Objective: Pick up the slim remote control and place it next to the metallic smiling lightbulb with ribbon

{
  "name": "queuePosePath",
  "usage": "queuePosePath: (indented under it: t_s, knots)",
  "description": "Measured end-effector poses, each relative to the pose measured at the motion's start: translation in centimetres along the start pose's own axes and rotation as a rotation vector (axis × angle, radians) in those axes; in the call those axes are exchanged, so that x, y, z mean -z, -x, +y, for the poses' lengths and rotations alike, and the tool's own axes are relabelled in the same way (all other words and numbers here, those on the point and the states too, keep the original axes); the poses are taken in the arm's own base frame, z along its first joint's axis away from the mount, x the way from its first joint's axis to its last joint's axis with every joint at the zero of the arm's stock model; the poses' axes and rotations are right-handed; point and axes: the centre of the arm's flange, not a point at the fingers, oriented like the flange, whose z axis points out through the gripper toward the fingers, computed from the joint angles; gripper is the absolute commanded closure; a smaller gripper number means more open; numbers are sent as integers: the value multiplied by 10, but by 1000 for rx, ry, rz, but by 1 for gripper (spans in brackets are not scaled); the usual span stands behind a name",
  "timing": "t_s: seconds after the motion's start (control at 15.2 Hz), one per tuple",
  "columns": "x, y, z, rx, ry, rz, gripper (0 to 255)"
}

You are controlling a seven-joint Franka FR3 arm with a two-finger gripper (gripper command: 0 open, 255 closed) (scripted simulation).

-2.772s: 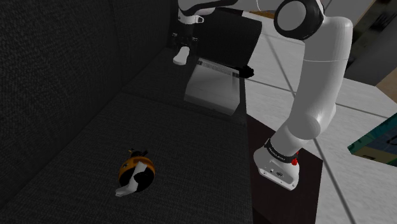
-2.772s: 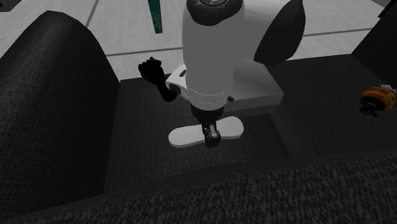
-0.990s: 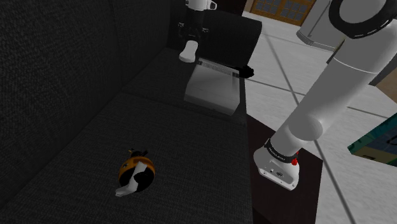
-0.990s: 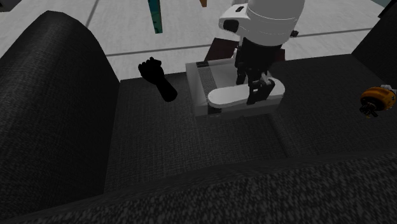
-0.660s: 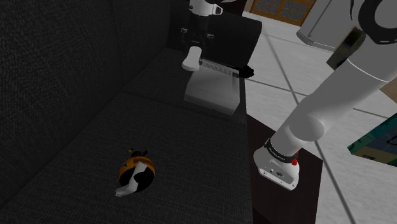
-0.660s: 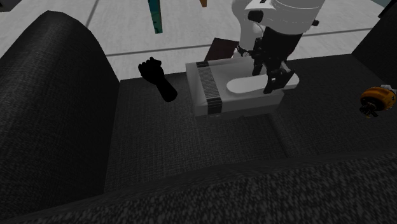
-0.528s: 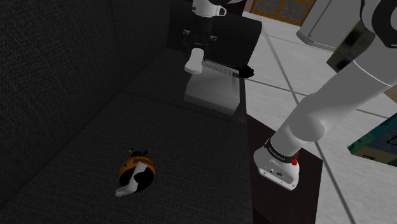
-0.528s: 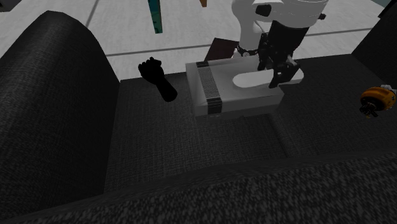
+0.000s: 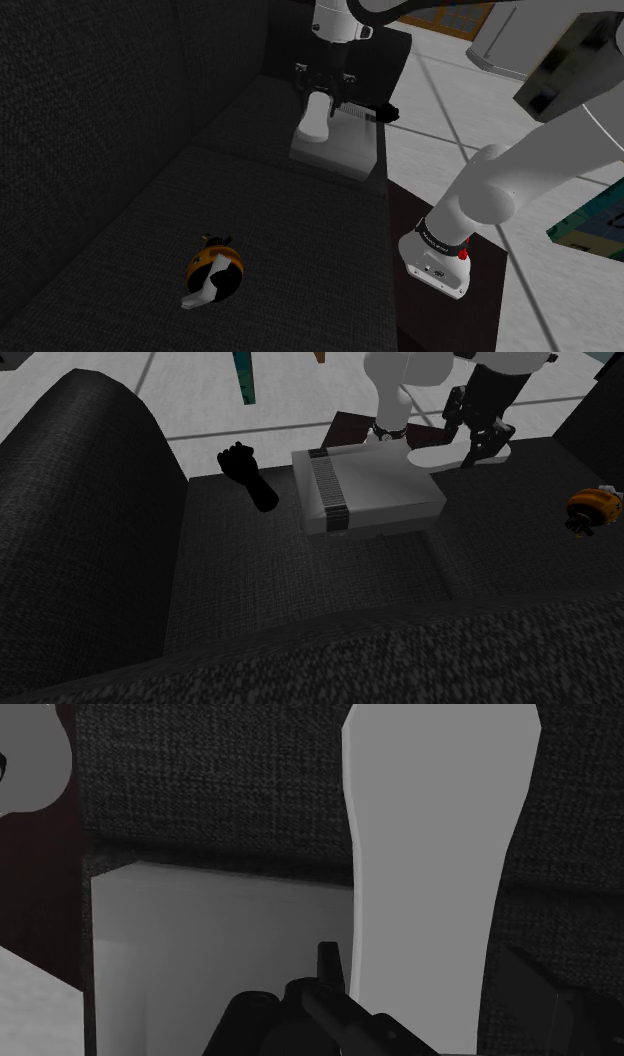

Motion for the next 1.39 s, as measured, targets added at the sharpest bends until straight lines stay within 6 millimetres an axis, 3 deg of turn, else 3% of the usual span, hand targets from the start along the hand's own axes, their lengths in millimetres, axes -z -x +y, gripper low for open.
queuePosePath:
  t_s: [1.39]
  knots:
    - [-7,258,99,0,0,0,255]
